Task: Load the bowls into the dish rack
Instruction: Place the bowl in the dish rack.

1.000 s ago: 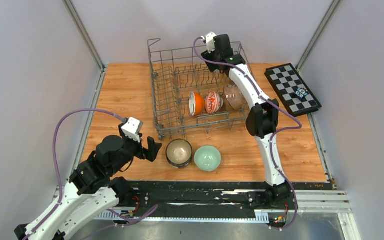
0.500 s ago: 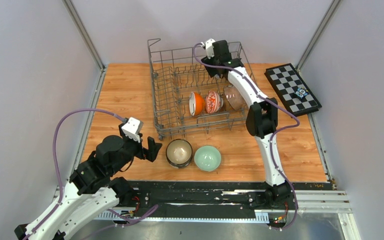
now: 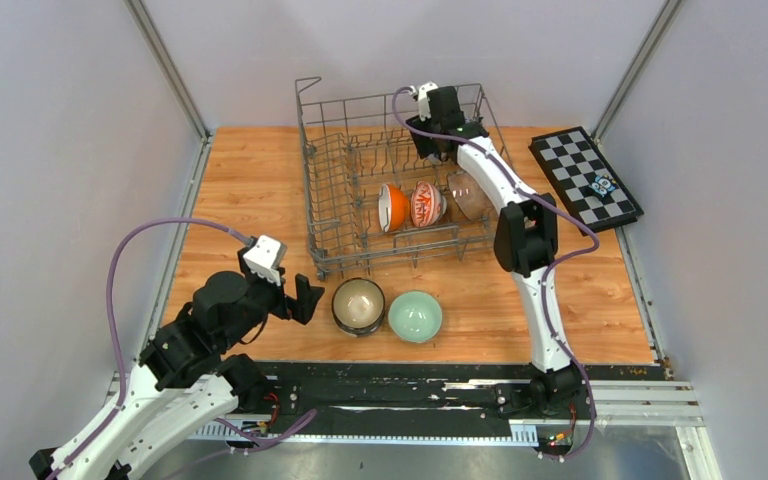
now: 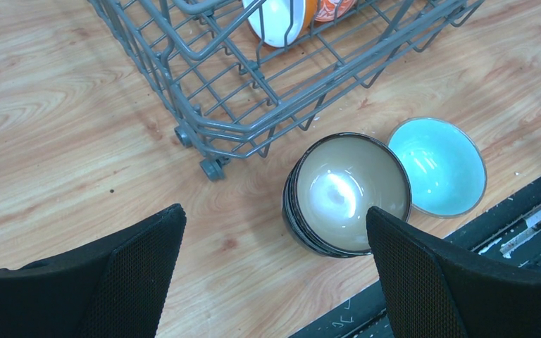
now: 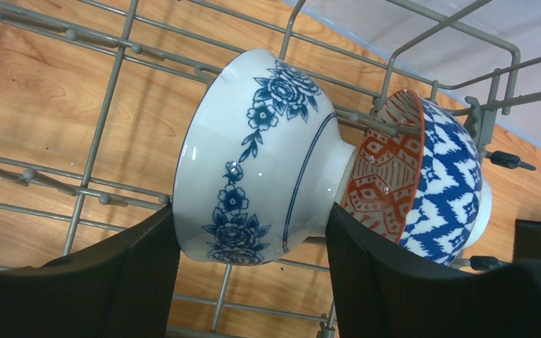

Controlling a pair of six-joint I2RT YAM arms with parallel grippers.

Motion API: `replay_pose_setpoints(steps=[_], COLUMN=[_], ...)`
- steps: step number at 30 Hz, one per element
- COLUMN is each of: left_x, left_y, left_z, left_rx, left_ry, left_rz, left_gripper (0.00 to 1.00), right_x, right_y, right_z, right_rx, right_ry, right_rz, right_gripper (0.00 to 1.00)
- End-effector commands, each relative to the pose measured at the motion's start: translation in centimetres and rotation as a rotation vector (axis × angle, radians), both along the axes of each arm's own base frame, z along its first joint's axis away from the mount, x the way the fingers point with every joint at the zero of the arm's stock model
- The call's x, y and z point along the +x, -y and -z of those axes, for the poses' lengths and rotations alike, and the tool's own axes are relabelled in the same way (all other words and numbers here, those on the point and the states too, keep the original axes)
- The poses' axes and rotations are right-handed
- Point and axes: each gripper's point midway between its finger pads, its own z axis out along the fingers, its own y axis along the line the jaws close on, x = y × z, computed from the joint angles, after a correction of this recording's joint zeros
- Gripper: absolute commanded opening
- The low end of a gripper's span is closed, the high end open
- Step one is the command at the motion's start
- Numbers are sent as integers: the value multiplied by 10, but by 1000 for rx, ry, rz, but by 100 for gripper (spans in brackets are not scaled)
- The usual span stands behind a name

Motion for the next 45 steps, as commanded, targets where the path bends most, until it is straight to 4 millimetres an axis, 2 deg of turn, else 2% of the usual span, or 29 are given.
replay_pose_setpoints(steps=[1,5,12,18,24,29,33,40,45], left_x=[1,1,1,1,0,0,-1,-3,-2], left_y=[-1,-2,-4,-4,-4,-3,-2,0,-1], left_z=[-1,0,-1,-1,-2,-3,-3,-4,-5], left_rx=[-5,-5,-7,-8,-11,-14,-16,-25,-26], left_ry=[14,13,18,19,21,23,28,38,39], left_rz=[-7,-10,-17,-19,-16,-5,5,20,10], left_gripper=[100,100,100,100,100,100,100,100,100], right_x=[-11,-12,-14,-21,-42,-75,-109,-186,-244], right_y=[16,17,21,23,18,16,15,13,22], right_z=[-20,-34,-64,-78,-107,-135,-143,-153,-156], right_rx=[61,78,98,108,163,204,248,327,363], right_ry=[-24,-3,49,64,90,110,96,80,72], right_rz=[73,90,110,116,88,66,58,21,20], right_gripper=[60,72,83,81,75,74,74,73,72])
